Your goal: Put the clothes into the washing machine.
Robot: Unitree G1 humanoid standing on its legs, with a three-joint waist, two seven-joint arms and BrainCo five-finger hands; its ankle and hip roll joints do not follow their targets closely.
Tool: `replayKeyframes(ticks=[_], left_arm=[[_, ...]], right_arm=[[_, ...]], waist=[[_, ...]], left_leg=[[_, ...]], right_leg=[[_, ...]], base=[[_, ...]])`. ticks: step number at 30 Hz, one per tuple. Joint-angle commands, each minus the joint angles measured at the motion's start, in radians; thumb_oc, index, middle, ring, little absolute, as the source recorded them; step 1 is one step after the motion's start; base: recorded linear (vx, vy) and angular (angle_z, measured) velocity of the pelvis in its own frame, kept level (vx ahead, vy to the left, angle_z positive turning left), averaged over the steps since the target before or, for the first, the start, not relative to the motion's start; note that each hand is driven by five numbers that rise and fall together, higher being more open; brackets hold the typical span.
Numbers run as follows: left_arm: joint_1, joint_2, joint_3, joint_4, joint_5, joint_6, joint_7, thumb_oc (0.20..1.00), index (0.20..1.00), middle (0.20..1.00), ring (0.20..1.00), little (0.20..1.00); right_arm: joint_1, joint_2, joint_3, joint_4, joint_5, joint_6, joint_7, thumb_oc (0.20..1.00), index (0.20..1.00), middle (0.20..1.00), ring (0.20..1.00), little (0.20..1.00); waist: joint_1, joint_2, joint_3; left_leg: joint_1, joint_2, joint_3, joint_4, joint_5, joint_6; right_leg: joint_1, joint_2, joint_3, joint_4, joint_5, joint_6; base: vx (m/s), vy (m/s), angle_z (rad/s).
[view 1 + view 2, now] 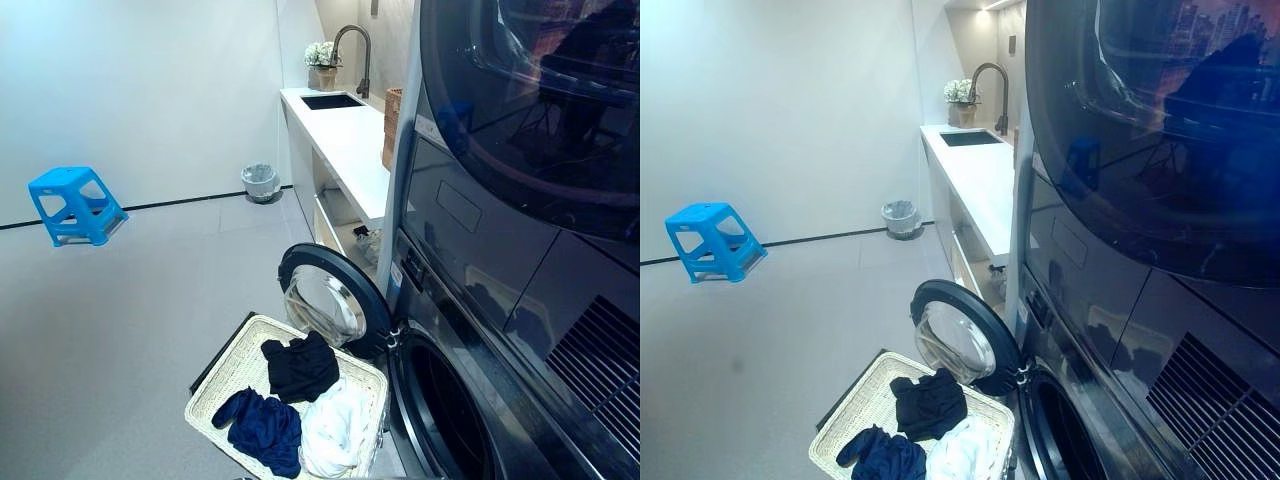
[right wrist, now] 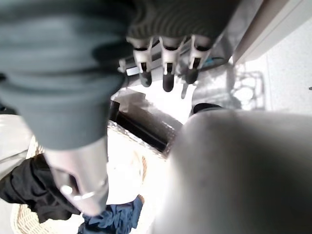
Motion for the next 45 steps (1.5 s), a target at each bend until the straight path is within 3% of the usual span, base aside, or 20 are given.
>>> replayKeyframes(ticks=[1, 12, 21, 28, 33, 39, 42, 45], left_arm=[[-0.072, -0.04, -0.013, 0.053, -0.013, -0.012, -0.002, 1.0, 1.0, 1.0, 1.0, 1.0], [-0.072, -0.038, -0.006, 0.057, -0.027, -0.007, 0.063, 1.0, 1.0, 1.0, 1.0, 1.0], [-0.08, -0.014, 0.044, 0.065, 0.09, -0.076, 0.457, 1.0, 1.0, 1.0, 1.0, 1.0], [-0.101, 0.015, 0.011, 0.051, 0.183, -0.071, 0.588, 1.0, 1.0, 1.0, 1.0, 1.0], [-0.193, 0.035, -0.025, 0.031, 0.114, -0.061, 0.659, 1.0, 1.0, 1.0, 1.0, 1.0], [-0.333, 0.05, -0.047, 0.024, 0.077, -0.072, 0.76, 1.0, 1.0, 1.0, 1.0, 1.0], [-0.392, 0.069, -0.058, 0.023, 0.071, -0.071, 0.797, 1.0, 1.0, 1.0, 1.0, 1.0], [-0.4, 0.072, -0.058, 0.022, 0.068, -0.071, 0.798, 1.0, 1.0, 1.0, 1.0, 1.0]], right_arm=[[-0.068, 0.03, -0.003, 0.034, -0.003, -0.009, 0.008, 1.0, 1.0, 1.0, 1.0, 1.0], [-0.07, 0.026, -0.003, 0.039, -0.004, -0.012, 0.009, 1.0, 1.0, 1.0, 1.0, 1.0], [-0.063, 0.022, 0.012, 0.042, 0.002, -0.018, 0.012, 1.0, 1.0, 1.0, 1.0, 1.0], [-0.07, -0.006, 0.035, 0.019, 0.006, -0.028, 0.023, 1.0, 1.0, 1.0, 1.0, 1.0], [-0.146, -0.049, 0.07, -0.021, 0.053, -0.047, 0.014, 1.0, 1.0, 1.0, 1.0, 1.0], [-0.253, -0.082, 0.101, -0.069, 0.089, -0.067, 0.006, 1.0, 1.0, 1.0, 1.0, 1.0], [-0.291, -0.092, 0.115, -0.082, 0.118, -0.073, 0.011, 1.0, 1.0, 1.0, 1.0, 1.0], [-0.296, -0.093, 0.118, -0.084, 0.123, -0.074, 0.012, 1.0, 1.0, 1.0, 1.0, 1.0]], waist=[[0.0, -0.02, 0.039], [0.003, -0.019, 0.045], [0.011, -0.027, 0.061], [0.008, -0.023, 0.095], [-0.006, -0.008, 0.184], [-0.028, -0.011, 0.316], [-0.041, -0.016, 0.362], [-0.041, -0.017, 0.366]], left_leg=[[0.056, -0.085, 0.049, 0.007, -0.114, 0.063], [0.052, -0.085, 0.048, 0.007, -0.111, 0.064], [0.046, -0.088, 0.037, 0.007, -0.104, 0.065], [0.014, -0.09, 0.033, 0.015, -0.094, 0.064], [-0.089, -0.089, 0.039, 0.039, -0.076, 0.066], [-0.282, -0.104, 0.048, 0.179, -0.076, 0.063], [-0.352, -0.107, 0.051, 0.22, -0.073, 0.066], [-0.362, -0.107, 0.051, 0.224, -0.073, 0.067]], right_leg=[[-0.022, -0.023, 0.003, 0.012, 0.027, 0.085], [-0.025, -0.024, -0.001, 0.015, 0.027, 0.085], [-0.03, -0.026, -0.002, 0.023, 0.024, 0.081], [-0.069, -0.029, 0.009, 0.041, 0.028, 0.08], [-0.19, -0.035, 0.037, 0.063, 0.05, 0.079], [-0.368, -0.04, 0.088, 0.128, 0.079, 0.069], [-0.45, -0.038, 0.112, 0.168, 0.086, 0.072], [-0.461, -0.037, 0.116, 0.173, 0.086, 0.072]], base=[[0.0, 0.0, 0.0], [0.0, 0.0, 0.0], [0.02, 0.012, 0.0], [0.03, 0.059, -0.01], [-0.14, 0.115, -0.06], [-0.13, 0.106, -0.16], [-0.07, 0.099, -0.15], [-0.04, 0.052, -0.16]])
